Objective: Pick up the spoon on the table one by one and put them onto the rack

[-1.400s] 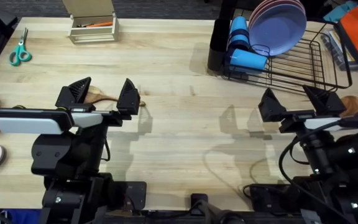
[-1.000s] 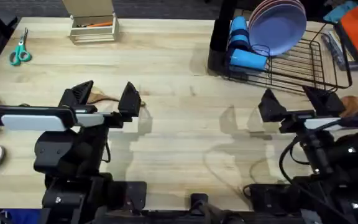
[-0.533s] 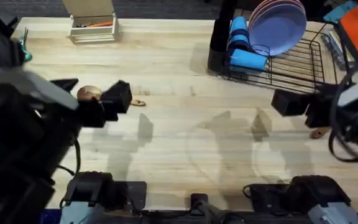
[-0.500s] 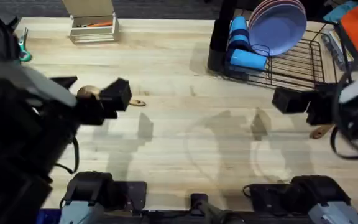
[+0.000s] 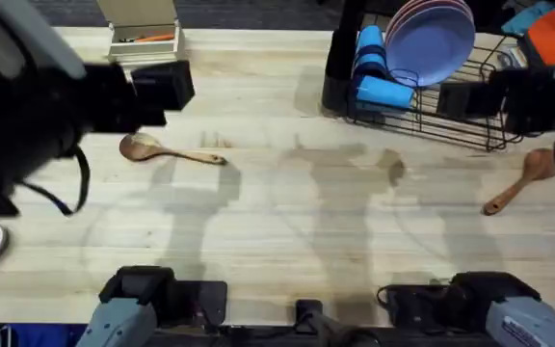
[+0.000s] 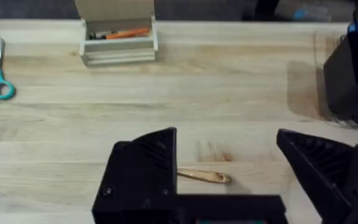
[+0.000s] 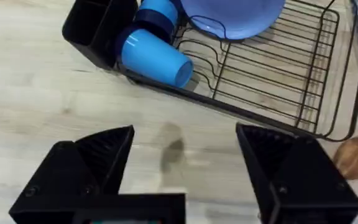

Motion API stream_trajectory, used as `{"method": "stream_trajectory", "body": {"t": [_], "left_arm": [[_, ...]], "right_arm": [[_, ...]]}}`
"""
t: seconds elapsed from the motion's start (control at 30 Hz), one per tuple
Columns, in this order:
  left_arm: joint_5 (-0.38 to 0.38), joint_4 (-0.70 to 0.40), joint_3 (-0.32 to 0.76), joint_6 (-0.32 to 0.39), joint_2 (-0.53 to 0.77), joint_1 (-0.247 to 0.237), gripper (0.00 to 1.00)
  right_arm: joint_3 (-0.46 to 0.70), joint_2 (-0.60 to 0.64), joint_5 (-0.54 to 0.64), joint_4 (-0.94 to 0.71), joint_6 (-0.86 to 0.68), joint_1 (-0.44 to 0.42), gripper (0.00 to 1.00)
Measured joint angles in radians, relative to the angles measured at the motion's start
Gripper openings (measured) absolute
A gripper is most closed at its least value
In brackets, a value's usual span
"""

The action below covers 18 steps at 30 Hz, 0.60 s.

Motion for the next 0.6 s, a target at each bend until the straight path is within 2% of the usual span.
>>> {"method": "stream_trajectory", "body": {"t": [0.3, 0.6], "left_arm": [[0.026, -0.148, 0.215, -0.004, 0.224, 0.0, 0.993], [0.028, -0.16, 0.24, -0.004, 0.287, 0.0, 0.993]], "right_arm": [[0.166, 0.138, 0.0, -0.132, 0.0, 0.0, 0.994], [0.173, 0.152, 0.0, -0.127, 0.0, 0.0, 0.994]]}}
